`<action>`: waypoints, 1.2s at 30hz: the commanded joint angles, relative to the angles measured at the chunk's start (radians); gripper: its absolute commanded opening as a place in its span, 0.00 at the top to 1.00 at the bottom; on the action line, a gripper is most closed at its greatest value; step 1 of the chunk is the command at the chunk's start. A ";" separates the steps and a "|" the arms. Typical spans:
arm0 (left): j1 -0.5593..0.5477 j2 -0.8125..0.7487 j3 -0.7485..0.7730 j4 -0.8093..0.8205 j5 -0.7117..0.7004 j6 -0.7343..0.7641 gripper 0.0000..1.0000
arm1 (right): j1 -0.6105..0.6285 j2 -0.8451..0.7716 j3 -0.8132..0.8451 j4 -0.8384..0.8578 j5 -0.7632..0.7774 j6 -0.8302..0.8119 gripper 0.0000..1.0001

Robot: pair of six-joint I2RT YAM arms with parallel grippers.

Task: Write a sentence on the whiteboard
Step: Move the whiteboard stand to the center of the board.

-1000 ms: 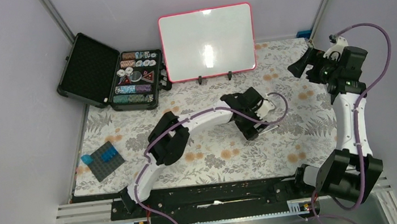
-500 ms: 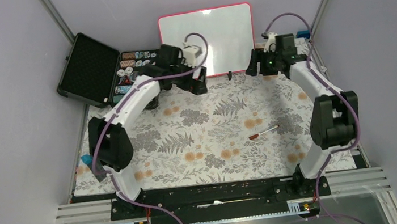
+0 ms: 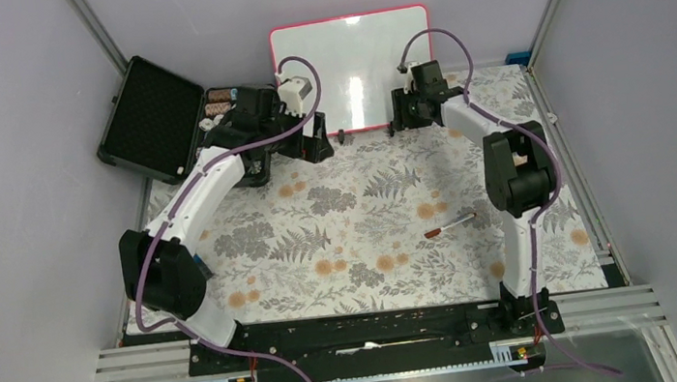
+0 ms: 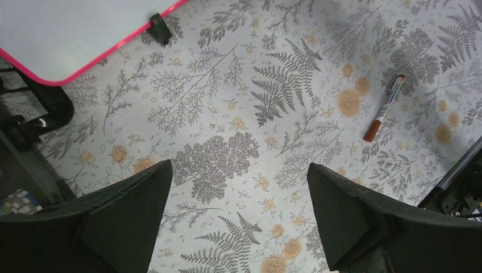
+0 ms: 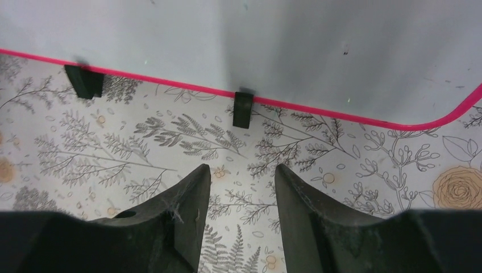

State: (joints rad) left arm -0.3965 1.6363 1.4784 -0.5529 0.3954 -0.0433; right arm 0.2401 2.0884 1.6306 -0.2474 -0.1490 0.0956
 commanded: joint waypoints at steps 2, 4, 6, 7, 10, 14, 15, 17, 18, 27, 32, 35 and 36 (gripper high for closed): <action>0.004 -0.053 -0.009 0.076 0.014 -0.007 0.01 | 0.014 0.063 0.098 0.028 0.071 0.005 0.48; 0.005 -0.050 -0.010 0.076 0.017 -0.011 0.01 | 0.017 0.087 0.120 0.023 0.076 0.007 0.47; 0.005 -0.049 -0.012 0.076 0.021 -0.013 0.01 | 0.019 0.105 0.135 0.022 0.078 0.009 0.47; 0.005 -0.047 -0.009 0.077 0.021 -0.013 0.01 | 0.019 0.113 0.142 0.022 0.080 0.010 0.46; 0.005 -0.047 -0.007 0.077 0.024 -0.013 0.01 | 0.023 0.142 0.173 0.014 0.078 0.009 0.46; 0.005 -0.045 -0.011 0.077 0.025 -0.015 0.01 | 0.032 0.176 0.201 0.010 0.083 0.012 0.46; 0.005 -0.044 -0.013 0.078 0.026 -0.015 0.01 | 0.035 0.183 0.210 0.010 0.085 0.011 0.46; 0.005 -0.043 -0.014 0.079 0.026 -0.015 0.01 | 0.040 0.199 0.226 0.007 0.090 0.012 0.47; 0.005 -0.043 -0.015 0.079 0.026 -0.016 0.01 | 0.041 0.209 0.239 0.000 0.093 0.012 0.47; 0.007 -0.048 -0.020 0.078 0.015 -0.012 0.01 | 0.053 0.269 0.303 -0.024 0.126 0.012 0.53; 0.010 -0.061 -0.014 0.069 -0.003 -0.006 0.01 | 0.053 0.272 0.291 -0.031 0.138 0.007 0.63; 0.013 -0.067 -0.015 0.061 -0.015 -0.001 0.01 | 0.053 0.260 0.267 -0.031 0.138 -0.005 0.70; 0.014 -0.071 -0.017 0.058 -0.018 0.000 0.01 | 0.053 0.255 0.256 -0.031 0.137 -0.010 0.73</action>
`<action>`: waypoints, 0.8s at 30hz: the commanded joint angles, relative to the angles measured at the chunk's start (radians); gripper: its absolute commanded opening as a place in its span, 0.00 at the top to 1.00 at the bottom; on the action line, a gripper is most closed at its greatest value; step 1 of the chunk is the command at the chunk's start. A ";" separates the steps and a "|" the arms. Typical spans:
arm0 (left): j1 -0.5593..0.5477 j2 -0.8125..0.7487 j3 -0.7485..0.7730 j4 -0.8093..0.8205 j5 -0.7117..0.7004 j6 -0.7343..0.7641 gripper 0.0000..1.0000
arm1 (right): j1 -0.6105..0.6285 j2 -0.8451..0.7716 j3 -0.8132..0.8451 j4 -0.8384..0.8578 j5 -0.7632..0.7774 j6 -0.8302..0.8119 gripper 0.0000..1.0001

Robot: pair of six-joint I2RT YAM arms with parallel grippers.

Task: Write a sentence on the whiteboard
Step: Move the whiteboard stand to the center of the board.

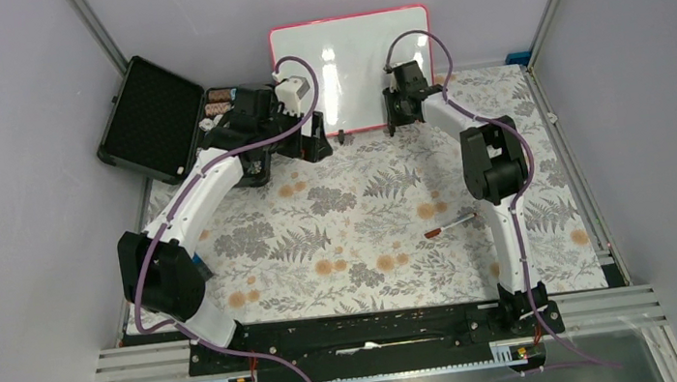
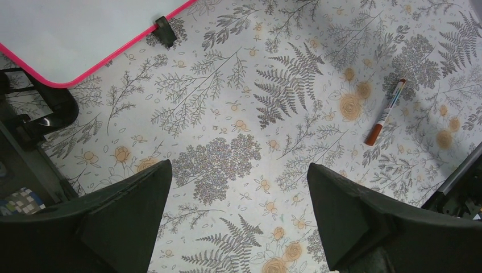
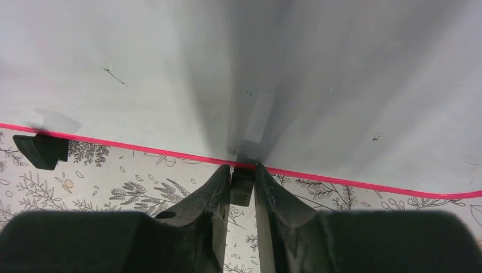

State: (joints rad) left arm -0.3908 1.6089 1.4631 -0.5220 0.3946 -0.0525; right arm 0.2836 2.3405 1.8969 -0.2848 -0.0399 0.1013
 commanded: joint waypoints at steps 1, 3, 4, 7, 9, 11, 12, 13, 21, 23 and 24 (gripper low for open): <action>0.010 -0.044 -0.002 0.025 -0.022 0.009 0.01 | 0.009 -0.003 -0.020 0.006 0.026 -0.020 0.76; 0.013 -0.051 -0.005 0.021 -0.028 0.010 0.01 | 0.010 -0.017 -0.042 0.007 0.021 -0.025 0.84; 0.016 -0.055 -0.005 0.020 -0.029 0.010 0.01 | 0.009 -0.025 -0.055 0.008 0.018 -0.027 0.88; 0.022 -0.063 -0.003 0.015 -0.034 0.012 0.01 | 0.010 -0.055 -0.094 0.008 0.006 -0.036 0.98; 0.024 -0.069 0.005 0.003 -0.043 0.019 0.01 | 0.010 -0.078 -0.124 0.009 0.005 -0.042 1.00; 0.028 -0.077 0.012 -0.007 -0.058 0.025 0.01 | 0.009 -0.107 -0.168 0.016 0.001 -0.047 1.00; 0.032 -0.082 0.012 -0.010 -0.062 0.026 0.01 | 0.009 -0.122 -0.190 0.023 0.000 -0.050 1.00; 0.036 -0.087 0.014 -0.012 -0.064 0.026 0.01 | 0.009 -0.144 -0.210 0.028 -0.003 -0.051 1.00; 0.051 -0.133 0.011 -0.023 -0.058 0.020 0.01 | 0.010 -0.279 -0.379 0.055 -0.038 -0.077 1.00; 0.054 -0.139 0.016 -0.027 -0.065 0.022 0.01 | 0.009 -0.311 -0.421 0.061 -0.053 -0.083 1.00; 0.056 -0.141 0.018 -0.030 -0.070 0.022 0.01 | 0.009 -0.329 -0.442 0.065 -0.061 -0.085 1.00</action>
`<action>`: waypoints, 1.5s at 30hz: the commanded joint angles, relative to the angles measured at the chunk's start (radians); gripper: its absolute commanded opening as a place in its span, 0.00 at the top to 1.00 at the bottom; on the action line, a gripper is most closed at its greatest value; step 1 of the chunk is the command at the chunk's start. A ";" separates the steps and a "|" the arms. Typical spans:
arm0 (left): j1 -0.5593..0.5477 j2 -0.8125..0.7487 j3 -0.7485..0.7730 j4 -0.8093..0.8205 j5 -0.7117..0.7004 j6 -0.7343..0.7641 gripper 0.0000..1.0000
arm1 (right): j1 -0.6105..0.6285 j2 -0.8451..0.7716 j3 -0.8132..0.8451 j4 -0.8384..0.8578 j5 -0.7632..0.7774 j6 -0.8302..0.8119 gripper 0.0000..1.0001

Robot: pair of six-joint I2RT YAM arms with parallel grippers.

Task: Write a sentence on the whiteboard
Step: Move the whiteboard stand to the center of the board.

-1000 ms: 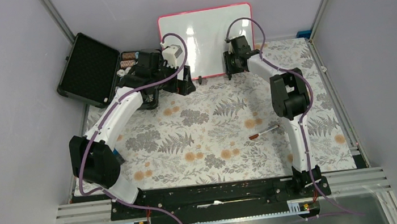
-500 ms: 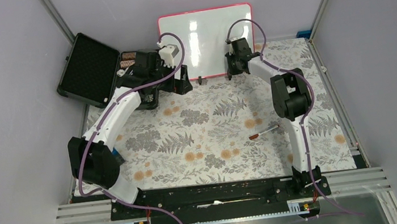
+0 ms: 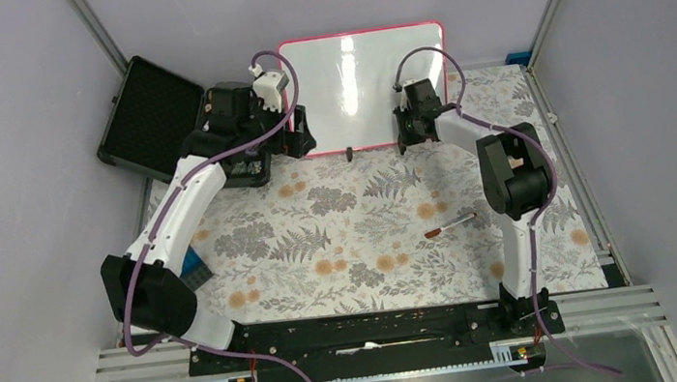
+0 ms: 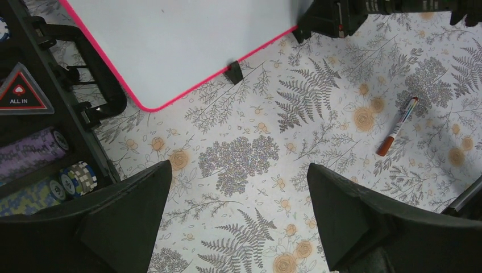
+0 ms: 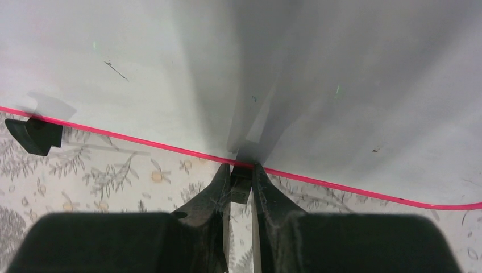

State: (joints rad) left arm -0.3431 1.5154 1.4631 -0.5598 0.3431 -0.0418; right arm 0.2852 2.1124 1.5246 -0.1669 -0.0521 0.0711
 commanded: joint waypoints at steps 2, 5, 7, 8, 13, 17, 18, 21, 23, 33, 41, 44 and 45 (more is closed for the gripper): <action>0.013 -0.053 0.023 0.002 -0.019 0.008 0.01 | 0.008 -0.131 -0.112 -0.047 -0.066 -0.064 1.00; 0.023 -0.061 0.030 -0.009 -0.017 0.000 0.01 | 0.009 -0.173 -0.172 -0.040 -0.097 -0.090 1.00; 0.035 -0.068 0.036 -0.015 0.001 -0.015 0.01 | 0.011 -0.202 -0.216 -0.030 -0.117 -0.119 1.00; 0.040 -0.071 0.038 -0.019 0.012 -0.022 0.01 | 0.013 -0.216 -0.235 -0.029 -0.123 -0.129 1.00; 0.049 -0.095 0.040 -0.026 0.018 -0.033 0.01 | 0.018 -0.287 -0.325 -0.030 -0.166 -0.185 1.00; 0.053 -0.111 0.039 -0.033 0.012 -0.034 0.01 | 0.024 -0.345 -0.392 -0.031 -0.201 -0.232 1.00; 0.053 -0.113 0.039 -0.036 0.006 -0.036 0.01 | 0.025 -0.358 -0.409 -0.030 -0.211 -0.244 1.00; 0.055 -0.125 0.039 -0.040 -0.009 -0.037 0.01 | 0.030 -0.391 -0.453 -0.034 -0.244 -0.276 1.00; 0.056 -0.133 0.039 -0.041 -0.016 -0.036 0.01 | 0.039 -0.415 -0.478 -0.033 -0.261 -0.295 1.00; 0.069 -0.177 0.035 -0.042 -0.075 -0.042 0.01 | 0.083 -0.496 -0.566 -0.064 -0.338 -0.422 1.00; 0.091 -0.196 0.075 -0.062 -0.069 -0.049 0.01 | 0.102 -0.548 -0.629 -0.094 -0.349 -0.509 1.00; 0.093 -0.194 0.074 -0.065 -0.058 -0.051 0.01 | 0.113 -0.571 -0.654 -0.094 -0.342 -0.515 1.00; 0.093 -0.192 0.073 -0.065 -0.058 -0.051 0.01 | 0.120 -0.579 -0.661 -0.094 -0.344 -0.521 1.00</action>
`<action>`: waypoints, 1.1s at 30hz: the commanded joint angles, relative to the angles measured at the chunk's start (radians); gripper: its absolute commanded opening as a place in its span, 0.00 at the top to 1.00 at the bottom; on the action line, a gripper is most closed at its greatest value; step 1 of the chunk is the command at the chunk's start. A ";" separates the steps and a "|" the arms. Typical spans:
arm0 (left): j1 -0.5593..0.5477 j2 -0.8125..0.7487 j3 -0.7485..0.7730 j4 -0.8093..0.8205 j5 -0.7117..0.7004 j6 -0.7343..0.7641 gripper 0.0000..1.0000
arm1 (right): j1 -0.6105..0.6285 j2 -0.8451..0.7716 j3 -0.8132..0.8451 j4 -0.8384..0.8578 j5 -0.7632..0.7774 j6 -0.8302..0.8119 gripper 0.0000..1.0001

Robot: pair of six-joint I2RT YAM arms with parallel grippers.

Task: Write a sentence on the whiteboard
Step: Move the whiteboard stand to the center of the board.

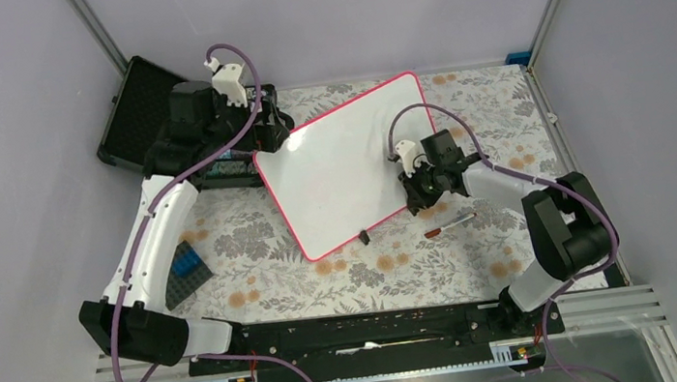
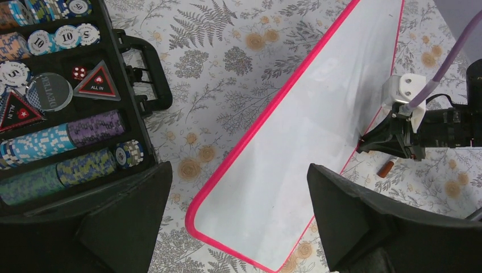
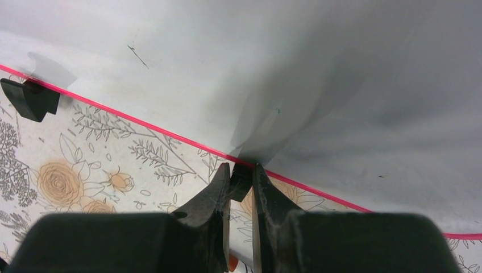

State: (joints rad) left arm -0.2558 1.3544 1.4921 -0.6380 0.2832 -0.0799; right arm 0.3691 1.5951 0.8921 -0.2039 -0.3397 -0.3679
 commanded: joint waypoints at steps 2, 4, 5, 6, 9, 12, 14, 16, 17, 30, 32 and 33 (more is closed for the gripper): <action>0.006 -0.028 0.046 0.014 0.002 -0.012 0.01 | 0.047 -0.075 -0.041 -0.058 -0.052 -0.086 1.00; 0.006 -0.024 0.049 0.014 0.003 -0.012 0.01 | 0.062 -0.082 -0.045 -0.056 -0.036 -0.078 1.00; 0.006 -0.022 0.048 0.014 0.005 -0.013 0.01 | 0.069 -0.084 -0.047 -0.058 -0.033 -0.072 1.00; 0.006 -0.021 0.048 0.014 0.005 -0.014 0.01 | 0.075 -0.087 -0.049 -0.056 -0.031 -0.068 1.00; 0.007 -0.021 0.046 0.014 0.006 -0.013 0.01 | 0.087 -0.103 -0.064 -0.051 -0.033 -0.063 1.00; 0.006 -0.021 0.044 0.014 0.010 -0.009 0.01 | 0.093 -0.107 -0.078 -0.048 -0.035 -0.063 1.00; 0.006 -0.023 0.046 0.014 0.012 -0.009 0.01 | 0.097 -0.110 -0.088 -0.046 -0.035 -0.072 1.00; 0.006 -0.023 0.047 0.014 0.013 -0.009 0.01 | 0.100 -0.115 -0.094 -0.045 -0.032 -0.069 1.00; 0.006 -0.023 0.047 0.014 0.014 -0.008 0.01 | 0.102 -0.117 -0.095 -0.046 -0.035 -0.067 1.00; 0.006 0.000 0.072 -0.026 0.047 0.055 0.01 | 0.096 -0.325 0.034 -0.199 -0.178 -0.079 0.09; 0.006 -0.003 0.072 -0.028 0.048 0.067 0.01 | 0.083 -0.337 0.067 -0.262 -0.200 -0.124 0.06; 0.006 -0.003 0.072 -0.028 0.049 0.071 0.01 | 0.067 -0.340 0.077 -0.296 -0.216 -0.157 0.06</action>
State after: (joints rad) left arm -0.2550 1.3586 1.5135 -0.6739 0.3103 -0.0471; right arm 0.4572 1.3006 0.8909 -0.3855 -0.4648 -0.4305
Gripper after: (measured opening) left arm 0.989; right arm 0.930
